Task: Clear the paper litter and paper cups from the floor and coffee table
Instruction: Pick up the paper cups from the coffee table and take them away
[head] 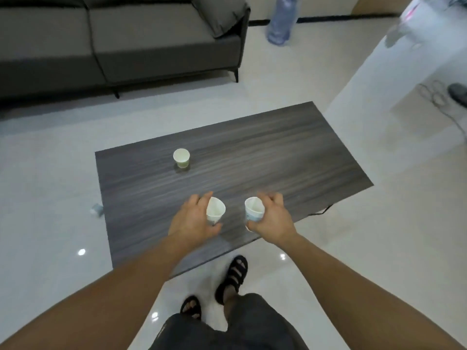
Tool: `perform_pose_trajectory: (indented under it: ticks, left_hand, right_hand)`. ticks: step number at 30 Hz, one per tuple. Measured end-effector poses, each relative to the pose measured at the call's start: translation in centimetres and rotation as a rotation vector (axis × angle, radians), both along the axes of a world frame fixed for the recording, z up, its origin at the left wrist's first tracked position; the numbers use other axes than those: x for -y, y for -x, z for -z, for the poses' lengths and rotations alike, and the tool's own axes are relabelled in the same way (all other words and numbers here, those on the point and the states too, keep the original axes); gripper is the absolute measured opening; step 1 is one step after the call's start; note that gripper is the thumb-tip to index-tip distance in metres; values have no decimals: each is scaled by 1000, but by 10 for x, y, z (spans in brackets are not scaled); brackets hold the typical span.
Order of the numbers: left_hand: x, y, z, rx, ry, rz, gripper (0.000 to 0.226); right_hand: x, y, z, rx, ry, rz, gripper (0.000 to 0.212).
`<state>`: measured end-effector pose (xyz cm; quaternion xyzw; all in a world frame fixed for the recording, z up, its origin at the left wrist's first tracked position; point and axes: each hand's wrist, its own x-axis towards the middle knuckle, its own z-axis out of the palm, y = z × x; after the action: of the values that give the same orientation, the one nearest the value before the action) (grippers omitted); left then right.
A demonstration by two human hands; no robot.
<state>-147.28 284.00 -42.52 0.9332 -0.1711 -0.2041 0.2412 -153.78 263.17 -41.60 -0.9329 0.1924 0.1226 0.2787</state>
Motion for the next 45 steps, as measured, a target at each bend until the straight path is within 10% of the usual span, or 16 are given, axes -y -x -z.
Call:
perform_pose_trajectory:
  ticks: [23, 45]
  left_hand:
    - [535, 316, -79, 165, 117, 979, 85]
    - [995, 627, -72, 114, 135, 1610, 85]
  right_hand:
    - [374, 488, -63, 34, 213, 917, 74]
    - [699, 777, -64, -101, 182, 1529, 74]
